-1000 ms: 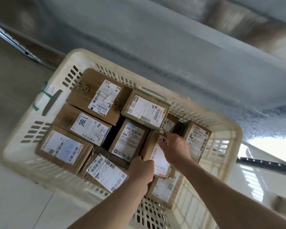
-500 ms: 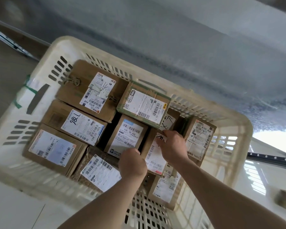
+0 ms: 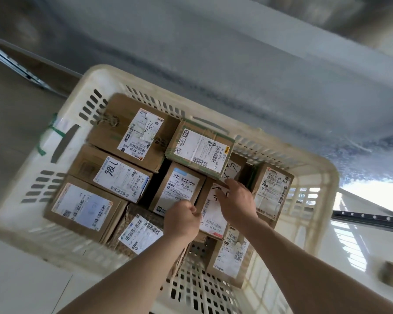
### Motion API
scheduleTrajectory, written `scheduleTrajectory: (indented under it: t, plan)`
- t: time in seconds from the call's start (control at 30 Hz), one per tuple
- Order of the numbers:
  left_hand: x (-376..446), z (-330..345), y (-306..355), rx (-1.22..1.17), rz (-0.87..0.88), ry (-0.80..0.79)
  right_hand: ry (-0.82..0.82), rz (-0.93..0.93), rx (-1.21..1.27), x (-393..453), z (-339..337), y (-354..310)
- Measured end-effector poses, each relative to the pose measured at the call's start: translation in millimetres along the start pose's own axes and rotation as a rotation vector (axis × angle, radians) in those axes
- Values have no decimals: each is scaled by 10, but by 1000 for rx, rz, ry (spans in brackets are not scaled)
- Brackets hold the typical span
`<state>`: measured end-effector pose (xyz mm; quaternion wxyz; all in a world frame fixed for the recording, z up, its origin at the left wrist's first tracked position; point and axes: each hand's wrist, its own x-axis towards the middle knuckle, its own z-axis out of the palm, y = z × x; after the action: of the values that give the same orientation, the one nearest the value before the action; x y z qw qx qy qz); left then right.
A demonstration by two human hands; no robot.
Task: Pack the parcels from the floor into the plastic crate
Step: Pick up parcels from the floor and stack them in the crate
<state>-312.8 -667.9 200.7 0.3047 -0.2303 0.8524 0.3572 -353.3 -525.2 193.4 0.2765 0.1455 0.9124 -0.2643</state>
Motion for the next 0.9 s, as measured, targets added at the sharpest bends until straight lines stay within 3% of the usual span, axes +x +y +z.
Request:
scheduleTrajectory:
  t: [0.37, 0.57, 0.9]
  plan:
    - [-847, -904, 608, -69, 121, -84, 105, 73, 283, -1121, -918, -292]
    - [-1395, -1274, 872, -103, 202, -177, 203, 42, 367, -1816, -1356, -369]
    - [-2316, -1605, 1359, -98, 377, -176, 346, -76, 483, -2774, -1942, -354]
